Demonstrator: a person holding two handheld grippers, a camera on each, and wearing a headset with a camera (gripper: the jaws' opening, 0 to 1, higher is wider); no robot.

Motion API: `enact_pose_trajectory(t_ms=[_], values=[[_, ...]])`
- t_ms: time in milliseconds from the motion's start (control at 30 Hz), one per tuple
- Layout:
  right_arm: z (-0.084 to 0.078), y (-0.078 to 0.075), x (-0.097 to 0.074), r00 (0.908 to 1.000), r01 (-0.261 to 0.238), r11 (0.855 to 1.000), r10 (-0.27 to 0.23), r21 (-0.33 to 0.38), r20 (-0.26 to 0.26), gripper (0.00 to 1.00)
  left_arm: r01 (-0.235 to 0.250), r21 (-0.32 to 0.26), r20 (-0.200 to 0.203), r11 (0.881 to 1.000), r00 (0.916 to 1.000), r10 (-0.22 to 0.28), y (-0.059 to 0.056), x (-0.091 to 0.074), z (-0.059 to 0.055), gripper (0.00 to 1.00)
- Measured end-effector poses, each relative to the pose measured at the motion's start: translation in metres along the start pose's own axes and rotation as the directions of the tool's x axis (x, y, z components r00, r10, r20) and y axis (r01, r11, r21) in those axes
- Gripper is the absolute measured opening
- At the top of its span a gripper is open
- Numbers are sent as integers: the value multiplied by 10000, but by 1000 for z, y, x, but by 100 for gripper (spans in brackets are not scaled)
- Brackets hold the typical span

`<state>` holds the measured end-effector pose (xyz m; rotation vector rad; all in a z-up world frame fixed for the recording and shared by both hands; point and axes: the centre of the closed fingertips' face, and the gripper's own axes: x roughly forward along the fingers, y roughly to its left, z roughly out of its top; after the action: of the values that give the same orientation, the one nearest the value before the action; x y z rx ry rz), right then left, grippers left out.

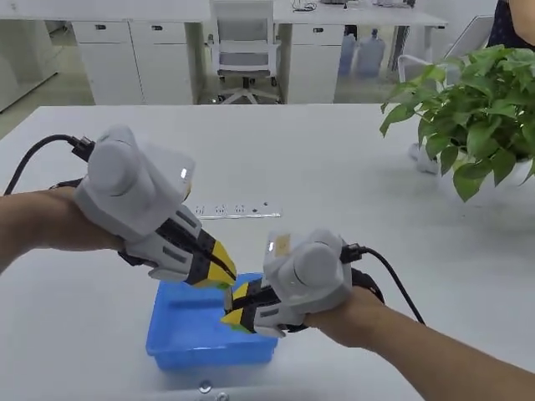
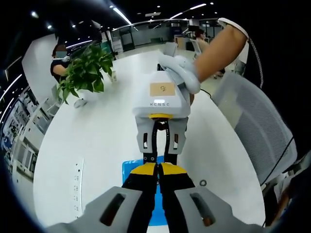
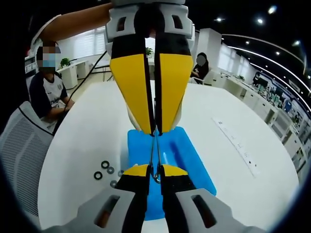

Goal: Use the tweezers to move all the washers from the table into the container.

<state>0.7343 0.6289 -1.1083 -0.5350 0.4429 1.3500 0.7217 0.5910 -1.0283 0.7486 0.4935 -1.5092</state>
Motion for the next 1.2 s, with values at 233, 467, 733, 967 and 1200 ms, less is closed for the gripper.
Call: enact_pose_trajectory(t_ms=[233,467,733,967,1200], values=[[-12,-4,8,9997,-115,9999,117,102,-192,10,99,-144,-5,9998,10000,-99,5,10,-10,5],[-22,-9,16,9993,-198,9994,207,269,-307,10,184,-278,-41,9994,9998,-185,11,18,-20,5],[-30,-11,23,9987,-322,9986,338,420,-391,10,279,-393,-121,9988,9995,-284,14,25,-29,5],[-35,-10,26,9977,-422,9983,442,406,-505,10,349,-420,-153,9985,9993,-355,13,29,-32,5],[-35,-11,25,9977,-399,9986,418,349,-534,10,361,-376,-149,9986,9992,-367,13,29,-31,5]])
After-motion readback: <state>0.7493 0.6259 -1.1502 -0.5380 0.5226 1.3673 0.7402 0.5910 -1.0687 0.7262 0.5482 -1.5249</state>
